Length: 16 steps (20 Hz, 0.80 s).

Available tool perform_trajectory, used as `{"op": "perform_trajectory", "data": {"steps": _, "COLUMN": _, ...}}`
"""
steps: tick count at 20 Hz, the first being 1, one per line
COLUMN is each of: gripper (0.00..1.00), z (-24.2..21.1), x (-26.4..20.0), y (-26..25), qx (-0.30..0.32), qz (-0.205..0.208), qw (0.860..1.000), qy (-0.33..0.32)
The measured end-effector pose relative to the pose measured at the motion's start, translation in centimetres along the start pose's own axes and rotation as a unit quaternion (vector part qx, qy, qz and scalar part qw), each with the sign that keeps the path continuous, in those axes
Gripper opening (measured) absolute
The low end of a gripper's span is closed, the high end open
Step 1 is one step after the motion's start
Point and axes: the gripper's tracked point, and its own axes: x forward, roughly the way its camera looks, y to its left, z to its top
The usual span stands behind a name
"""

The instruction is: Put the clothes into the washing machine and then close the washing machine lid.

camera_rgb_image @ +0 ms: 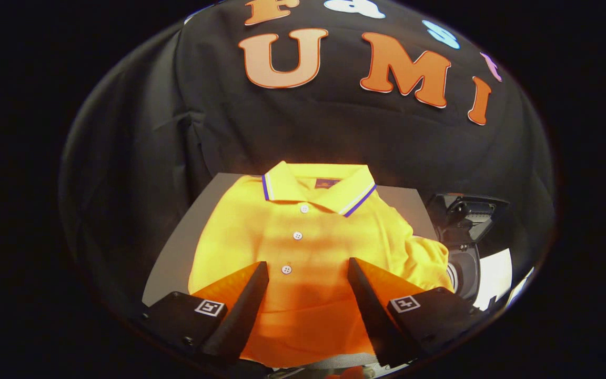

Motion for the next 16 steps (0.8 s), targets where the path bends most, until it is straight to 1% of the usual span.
{"op": "perform_trajectory", "data": {"steps": 5, "gripper": 0.97, "z": -0.3, "x": 0.7, "y": 0.3, "qx": -0.019, "qz": -0.002, "qw": 1.000, "qy": 0.014}}
{"op": "perform_trajectory", "data": {"steps": 12, "gripper": 0.97, "z": 0.3, "x": 1.3, "y": -0.1, "qx": -0.019, "qz": 0.014, "qw": 0.999, "qy": -0.030}}
{"op": "perform_trajectory", "data": {"steps": 15, "gripper": 0.81, "z": 0.4, "x": 1.2, "y": -0.3, "qx": -0.032, "qz": 0.018, "qw": 0.999, "qy": -0.041}}
{"op": "perform_trajectory", "data": {"steps": 16, "gripper": 0.71, "z": 0.4, "x": 1.3, "y": -0.4, "qx": -0.029, "qz": 0.019, "qw": 0.998, "qy": -0.048}}
